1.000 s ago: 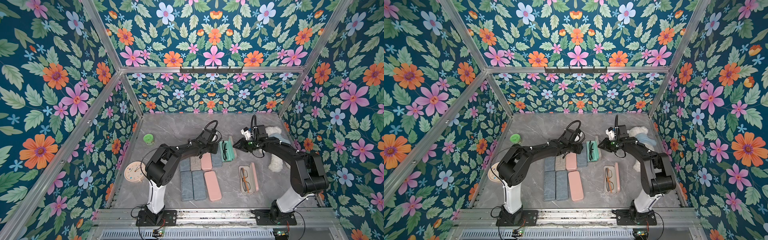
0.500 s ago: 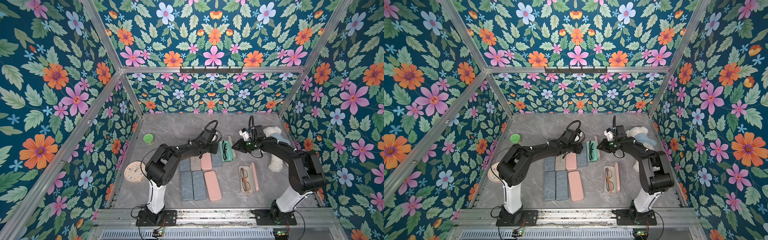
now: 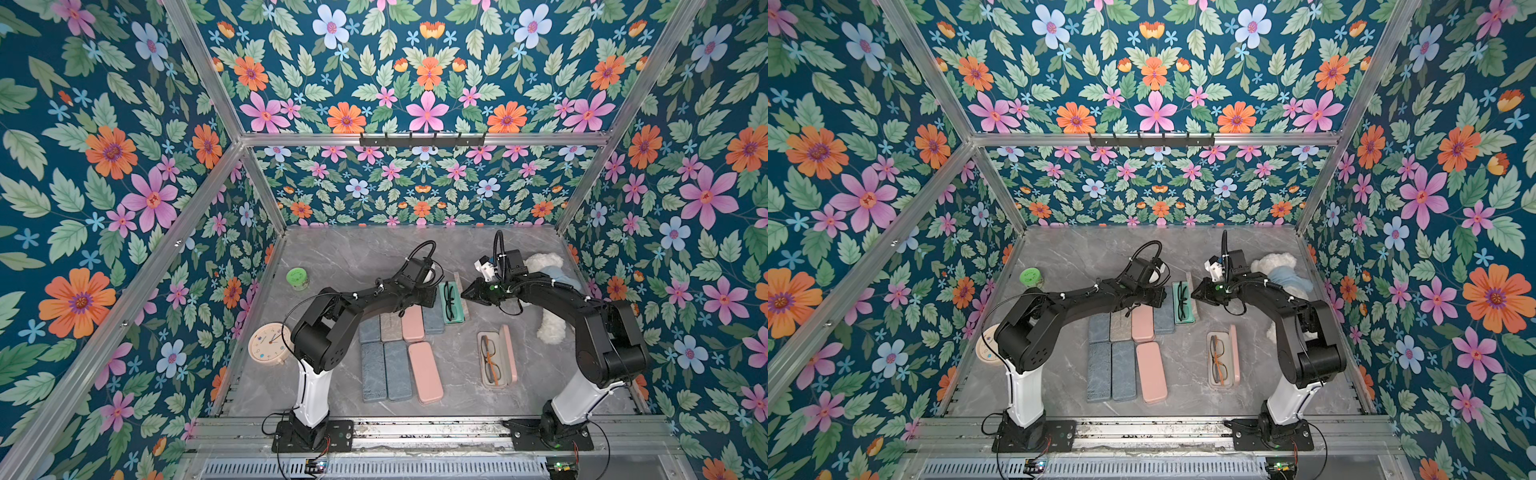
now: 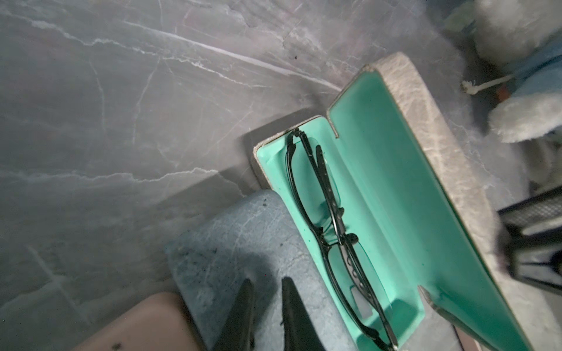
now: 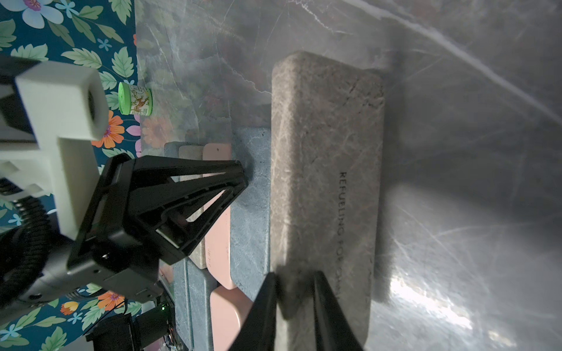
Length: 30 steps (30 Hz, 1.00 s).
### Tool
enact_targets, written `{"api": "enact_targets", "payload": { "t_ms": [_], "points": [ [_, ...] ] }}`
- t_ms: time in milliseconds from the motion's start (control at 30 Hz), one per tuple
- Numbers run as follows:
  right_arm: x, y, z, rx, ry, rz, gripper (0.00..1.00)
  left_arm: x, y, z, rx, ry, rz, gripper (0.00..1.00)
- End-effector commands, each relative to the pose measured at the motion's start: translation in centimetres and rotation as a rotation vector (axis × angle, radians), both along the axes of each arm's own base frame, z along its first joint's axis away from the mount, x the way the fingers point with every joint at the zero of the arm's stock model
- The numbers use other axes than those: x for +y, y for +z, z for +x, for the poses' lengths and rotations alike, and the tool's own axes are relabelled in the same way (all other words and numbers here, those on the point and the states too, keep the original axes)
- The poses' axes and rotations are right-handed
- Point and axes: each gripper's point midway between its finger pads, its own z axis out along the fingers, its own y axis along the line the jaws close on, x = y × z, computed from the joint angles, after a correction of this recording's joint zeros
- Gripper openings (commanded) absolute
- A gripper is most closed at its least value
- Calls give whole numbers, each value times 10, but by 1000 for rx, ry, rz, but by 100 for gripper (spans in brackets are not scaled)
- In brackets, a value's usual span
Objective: Close the glasses case
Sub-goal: Close the glasses case at the center of the board.
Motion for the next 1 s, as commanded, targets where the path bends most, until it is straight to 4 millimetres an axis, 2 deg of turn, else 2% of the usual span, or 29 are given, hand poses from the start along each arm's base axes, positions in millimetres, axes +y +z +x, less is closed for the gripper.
{"api": "enact_targets", "payload": {
  "t_ms": [0, 467, 967],
  "points": [
    [2, -4, -6, 24, 17, -8, 23, 2, -10, -7, 36, -17, 22, 21],
    [7, -6, -7, 27, 37, -13, 23, 1, -11, -8, 40, -19, 20, 20],
    [23, -20, -17, 69, 109, -68, 22, 1, -11, -8, 45, -19, 15, 20]
  ]
}}
